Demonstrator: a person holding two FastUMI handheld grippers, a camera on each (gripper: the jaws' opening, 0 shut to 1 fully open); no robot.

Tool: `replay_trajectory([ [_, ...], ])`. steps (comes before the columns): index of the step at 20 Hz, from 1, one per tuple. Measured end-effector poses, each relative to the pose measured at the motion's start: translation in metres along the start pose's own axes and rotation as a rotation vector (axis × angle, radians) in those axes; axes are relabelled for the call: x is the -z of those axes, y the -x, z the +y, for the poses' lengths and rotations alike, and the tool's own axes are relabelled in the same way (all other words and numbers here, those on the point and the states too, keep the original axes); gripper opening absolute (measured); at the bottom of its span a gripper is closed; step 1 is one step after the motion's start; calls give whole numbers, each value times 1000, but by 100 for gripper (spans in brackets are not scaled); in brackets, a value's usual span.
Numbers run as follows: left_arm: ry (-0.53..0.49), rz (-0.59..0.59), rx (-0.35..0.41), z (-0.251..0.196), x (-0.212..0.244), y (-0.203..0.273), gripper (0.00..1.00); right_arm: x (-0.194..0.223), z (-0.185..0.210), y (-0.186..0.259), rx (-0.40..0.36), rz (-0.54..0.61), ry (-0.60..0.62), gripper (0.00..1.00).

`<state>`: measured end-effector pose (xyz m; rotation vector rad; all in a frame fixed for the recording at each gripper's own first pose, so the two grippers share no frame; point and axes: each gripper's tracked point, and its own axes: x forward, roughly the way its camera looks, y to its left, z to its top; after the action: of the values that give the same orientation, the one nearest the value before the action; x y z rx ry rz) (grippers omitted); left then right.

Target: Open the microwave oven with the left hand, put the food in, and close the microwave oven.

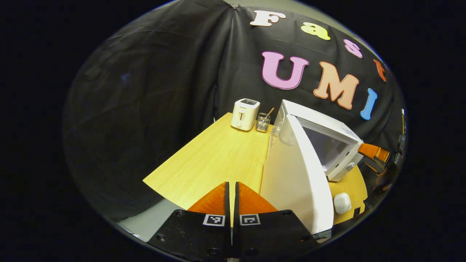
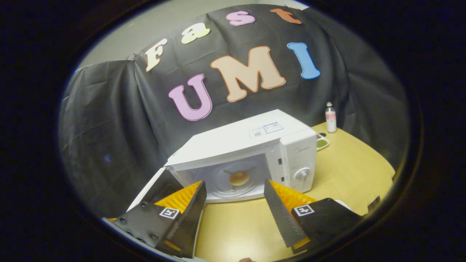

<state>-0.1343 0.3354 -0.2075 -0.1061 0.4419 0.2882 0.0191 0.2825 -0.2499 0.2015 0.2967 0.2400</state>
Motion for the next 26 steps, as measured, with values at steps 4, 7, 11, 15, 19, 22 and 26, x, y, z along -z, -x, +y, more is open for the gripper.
replay_trajectory([
  [4, 5, -3, 69, -24, -2, 0, 1, -18, -32, 27, 63, -25, 10, 97],
  [7, 0, -4, 99, -39, -1, 0, 0, -30, -53, 42, 102, -52, 2, 98],
  [11, -13, -6, 124, -60, -1, 4, 1, -41, -79, 55, 133, -69, -3, 98],
  [15, -15, 6, 156, -91, 3, 7, 1, -47, -100, 68, 150, -70, 3, 98],
  [19, -15, 19, 221, -133, 4, 11, 0, -57, -125, 82, 170, -71, 13, 98],
  [22, -28, 28, 256, -165, 4, 8, 1, -63, -145, 91, 183, -65, 8, 98],
  [26, -46, 38, 305, -211, 3, 0, 0, -68, -169, 102, 201, -56, 6, 98],
])
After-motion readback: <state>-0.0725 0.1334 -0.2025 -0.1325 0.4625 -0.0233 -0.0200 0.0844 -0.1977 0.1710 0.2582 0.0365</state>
